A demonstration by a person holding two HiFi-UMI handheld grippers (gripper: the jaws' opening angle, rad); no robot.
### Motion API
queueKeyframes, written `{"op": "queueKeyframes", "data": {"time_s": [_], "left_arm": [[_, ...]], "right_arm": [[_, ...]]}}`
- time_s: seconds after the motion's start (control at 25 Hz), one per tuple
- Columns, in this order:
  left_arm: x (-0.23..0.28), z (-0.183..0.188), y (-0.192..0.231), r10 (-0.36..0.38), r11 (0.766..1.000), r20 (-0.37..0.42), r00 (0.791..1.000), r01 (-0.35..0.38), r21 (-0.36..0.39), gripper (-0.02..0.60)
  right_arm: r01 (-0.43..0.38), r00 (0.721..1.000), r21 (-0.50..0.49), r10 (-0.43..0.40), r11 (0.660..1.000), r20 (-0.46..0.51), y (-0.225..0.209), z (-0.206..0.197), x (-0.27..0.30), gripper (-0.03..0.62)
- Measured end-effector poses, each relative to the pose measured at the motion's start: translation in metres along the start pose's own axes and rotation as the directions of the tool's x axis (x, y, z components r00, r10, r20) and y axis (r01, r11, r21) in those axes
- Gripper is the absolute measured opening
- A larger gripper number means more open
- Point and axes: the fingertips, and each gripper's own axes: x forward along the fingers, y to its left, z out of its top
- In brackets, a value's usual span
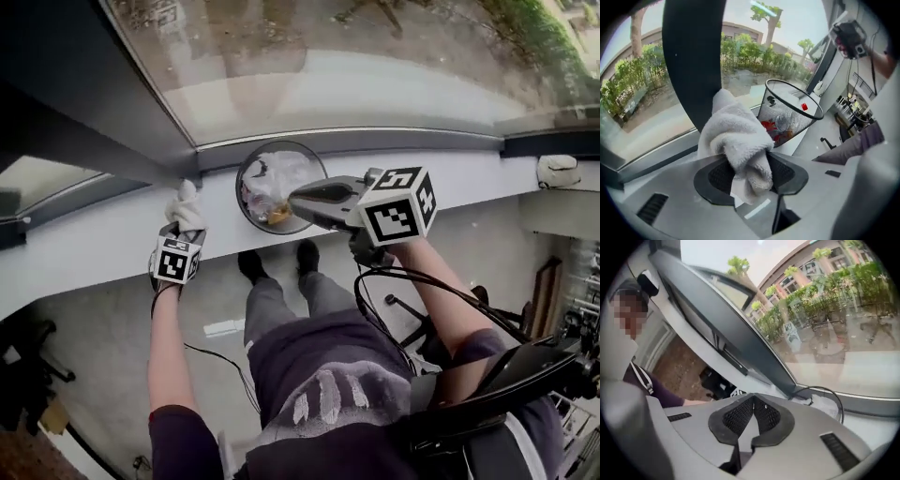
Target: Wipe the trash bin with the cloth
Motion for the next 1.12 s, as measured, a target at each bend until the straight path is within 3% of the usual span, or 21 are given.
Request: {"op": "queueKeyframes", "data": {"time_s": [0.04, 0.2, 0.28, 0.36, 0.48, 0.6, 0.64, 0.72, 0.8, 0.96, 1.04, 1.12], "left_arm": [[0.000, -0.006, 0.005, 0.005, 1.000, -0.029, 1.000, -0.005, -0.008, 0.183], [0.007, -0.012, 0.027, 0.056, 0.997, -0.137, 0.989, -0.049, 0.059, 0.241], [0.004, -0.012, 0.038, 0.087, 0.996, -0.154, 0.984, -0.081, 0.046, 0.296], [-0.006, -0.004, 0.041, 0.121, 0.993, -0.144, 0.982, -0.119, 0.021, 0.304], [-0.038, 0.028, 0.038, 0.162, 0.986, -0.051, 0.985, -0.164, -0.037, 0.304], [-0.096, 0.077, 0.033, 0.211, 0.975, 0.146, 0.967, -0.198, -0.096, 0.304], [-0.122, 0.094, 0.024, 0.216, 0.975, 0.232, 0.949, -0.195, -0.110, 0.286], [-0.181, 0.131, -0.012, 0.184, 0.982, 0.424, 0.887, -0.145, -0.125, -0.006], [-0.237, 0.168, -0.061, 0.144, 0.989, 0.574, 0.806, -0.103, -0.103, -0.006], [-0.317, 0.219, -0.157, 0.111, 0.993, 0.739, 0.665, -0.099, -0.060, -0.006], [-0.334, 0.230, -0.207, 0.035, 0.998, 0.790, 0.612, 0.025, -0.063, -0.006], [-0.331, 0.233, -0.256, -0.062, 0.979, 0.813, 0.579, 0.195, -0.064, -0.006]], "right_arm": [[-0.035, 0.998, 0.010, 0.034, 0.999, 0.044, 0.010, 0.011, -0.006, 0.000], [-0.015, 0.987, 0.035, 0.010, 0.999, 0.159, 0.022, 0.033, -0.036, 0.000], [-0.029, 0.982, 0.076, 0.014, 0.997, 0.187, 0.024, 0.036, -0.049, 0.000], [-0.052, 0.976, 0.110, 0.027, 0.993, 0.214, 0.026, 0.035, -0.068, 0.000], [-0.087, 0.957, 0.135, 0.045, 0.987, 0.287, 0.032, 0.037, -0.103, 0.000], [-0.164, 0.915, 0.104, 0.112, 0.981, 0.387, 0.044, 0.052, -0.129, 0.000], [-0.191, 0.900, 0.085, 0.140, 0.978, 0.413, 0.049, 0.055, -0.138, 0.000], [-0.236, 0.874, 0.054, 0.188, 0.970, 0.448, 0.057, 0.055, -0.157, 0.000], [-0.278, 0.848, 0.047, 0.223, 0.959, 0.480, 0.059, 0.048, -0.178, 0.000], [-0.378, 0.794, 0.082, 0.277, 0.922, 0.542, 0.054, 0.018, -0.219, -0.002], [-0.414, 0.777, 0.082, 0.305, 0.906, 0.551, 0.055, 0.002, -0.236, 0.000], [-0.423, 0.775, 0.072, 0.320, 0.903, 0.545, 0.055, -0.012, -0.249, -0.002]]}}
